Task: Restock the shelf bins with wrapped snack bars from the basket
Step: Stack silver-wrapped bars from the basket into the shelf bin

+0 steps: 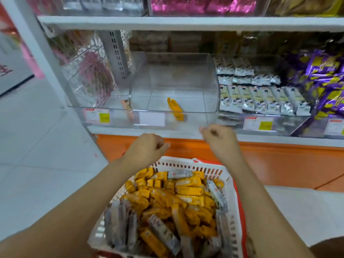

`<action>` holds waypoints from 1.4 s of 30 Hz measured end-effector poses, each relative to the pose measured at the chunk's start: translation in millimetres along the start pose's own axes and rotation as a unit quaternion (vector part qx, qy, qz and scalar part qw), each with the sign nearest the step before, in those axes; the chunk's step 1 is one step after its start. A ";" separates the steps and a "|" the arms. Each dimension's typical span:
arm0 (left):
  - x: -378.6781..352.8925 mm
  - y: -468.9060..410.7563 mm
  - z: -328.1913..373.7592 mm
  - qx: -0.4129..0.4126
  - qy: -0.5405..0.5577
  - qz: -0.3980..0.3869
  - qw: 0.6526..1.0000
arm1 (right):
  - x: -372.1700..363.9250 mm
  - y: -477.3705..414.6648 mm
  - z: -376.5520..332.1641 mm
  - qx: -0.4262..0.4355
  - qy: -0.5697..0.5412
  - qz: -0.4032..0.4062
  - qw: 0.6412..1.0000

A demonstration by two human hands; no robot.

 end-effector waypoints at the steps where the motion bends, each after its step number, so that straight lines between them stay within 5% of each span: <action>1: -11.1 8.3 -9.2 0.001 -0.028 -0.032 0.999 | -23.0 13.8 9.5 -0.014 0.026 -0.045 0.999; 8: -93.6 105.2 -116.9 0.146 -0.189 -0.304 0.922 | -179.5 123.0 94.6 -0.175 0.141 -0.365 0.904; 15: -114.1 157.5 -160.3 0.198 -0.185 -0.336 0.902 | -271.2 178.4 93.2 -0.152 0.161 -0.396 0.891; 19: -107.9 149.0 -163.0 0.233 -0.170 -0.241 0.927 | -304.0 190.5 103.8 -0.161 0.274 -0.418 0.851; 21: -108.4 146.0 -160.9 0.261 -0.119 -0.214 0.934 | -308.4 189.9 108.7 -0.155 0.335 -0.432 0.823; 24: -126.9 155.0 -158.6 0.299 -0.053 -0.252 0.919 | -306.1 185.5 114.8 -0.170 0.330 -0.415 0.831; 28: -148.9 169.3 -160.8 0.326 0.029 -0.298 0.897 | -298.6 185.5 126.6 -0.257 0.242 -0.404 0.844; 32: -140.1 156.7 -172.4 0.398 0.203 -0.231 0.864 | -276.5 167.2 133.1 -0.339 0.114 -0.385 0.851; 36: -121.6 139.5 -178.6 0.394 0.275 -0.236 0.844 | -266.9 168.2 139.7 -0.350 0.122 -0.412 0.832; 42: -109.1 138.9 -147.9 0.347 0.521 -0.260 0.735 | -285.6 184.2 135.6 -0.258 0.252 -0.391 0.847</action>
Point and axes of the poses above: each hand's wrist, its own y-axis away from the middle knuckle, its own x-axis out of the back of the hand, z = x × y, the point moved 10 cm from there along -y, towards the middle knuckle, and after that the axes turned 9 degrees about -y, right-handed, at the moved point
